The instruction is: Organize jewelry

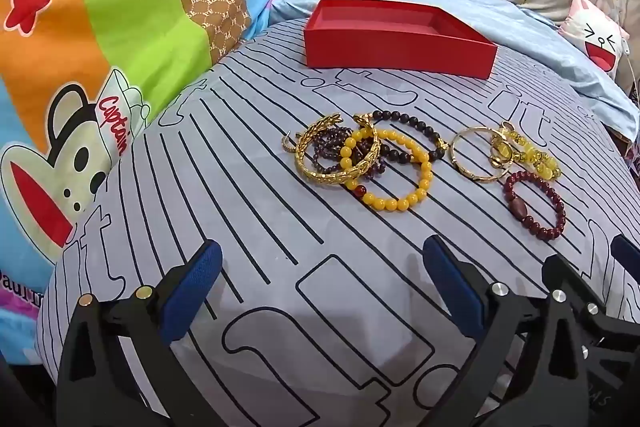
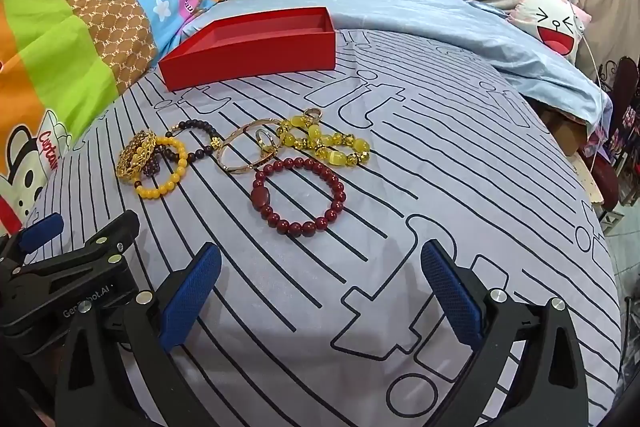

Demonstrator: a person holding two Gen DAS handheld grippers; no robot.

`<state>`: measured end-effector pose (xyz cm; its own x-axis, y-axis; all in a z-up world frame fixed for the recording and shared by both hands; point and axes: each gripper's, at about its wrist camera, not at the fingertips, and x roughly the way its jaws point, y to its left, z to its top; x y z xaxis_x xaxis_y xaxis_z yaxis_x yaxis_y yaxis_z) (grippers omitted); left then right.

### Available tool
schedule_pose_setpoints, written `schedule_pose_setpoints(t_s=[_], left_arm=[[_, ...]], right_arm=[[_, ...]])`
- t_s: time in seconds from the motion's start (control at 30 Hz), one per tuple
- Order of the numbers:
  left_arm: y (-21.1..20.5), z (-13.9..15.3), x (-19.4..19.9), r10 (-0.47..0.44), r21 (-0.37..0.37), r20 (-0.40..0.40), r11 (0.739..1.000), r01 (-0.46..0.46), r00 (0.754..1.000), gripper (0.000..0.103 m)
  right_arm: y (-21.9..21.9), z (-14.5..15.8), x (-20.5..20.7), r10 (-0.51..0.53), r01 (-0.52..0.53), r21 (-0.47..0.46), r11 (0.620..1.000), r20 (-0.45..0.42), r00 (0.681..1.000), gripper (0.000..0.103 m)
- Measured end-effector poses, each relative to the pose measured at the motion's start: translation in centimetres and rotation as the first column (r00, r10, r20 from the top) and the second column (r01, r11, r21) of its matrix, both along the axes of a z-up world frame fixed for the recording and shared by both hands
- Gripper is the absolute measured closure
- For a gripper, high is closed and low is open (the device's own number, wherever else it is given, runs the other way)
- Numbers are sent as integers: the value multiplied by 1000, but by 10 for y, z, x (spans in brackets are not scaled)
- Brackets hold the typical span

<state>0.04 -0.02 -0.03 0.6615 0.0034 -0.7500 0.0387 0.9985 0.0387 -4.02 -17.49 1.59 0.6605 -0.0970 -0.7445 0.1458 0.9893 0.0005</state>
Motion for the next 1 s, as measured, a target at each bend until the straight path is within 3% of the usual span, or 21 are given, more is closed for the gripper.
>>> schedule_pose_setpoints(t_s=[0.1, 1.0], left_arm=[[-1, 0, 1, -3, 0, -2, 1000, 3, 1000, 7], [5, 2, -4, 2, -4, 17, 1000, -2, 1000, 7]], right_arm=[[6, 4, -5, -3, 4, -34, 999, 26, 1000, 6], [4, 2, -7, 0, 1, -50, 999, 32, 1000, 6]])
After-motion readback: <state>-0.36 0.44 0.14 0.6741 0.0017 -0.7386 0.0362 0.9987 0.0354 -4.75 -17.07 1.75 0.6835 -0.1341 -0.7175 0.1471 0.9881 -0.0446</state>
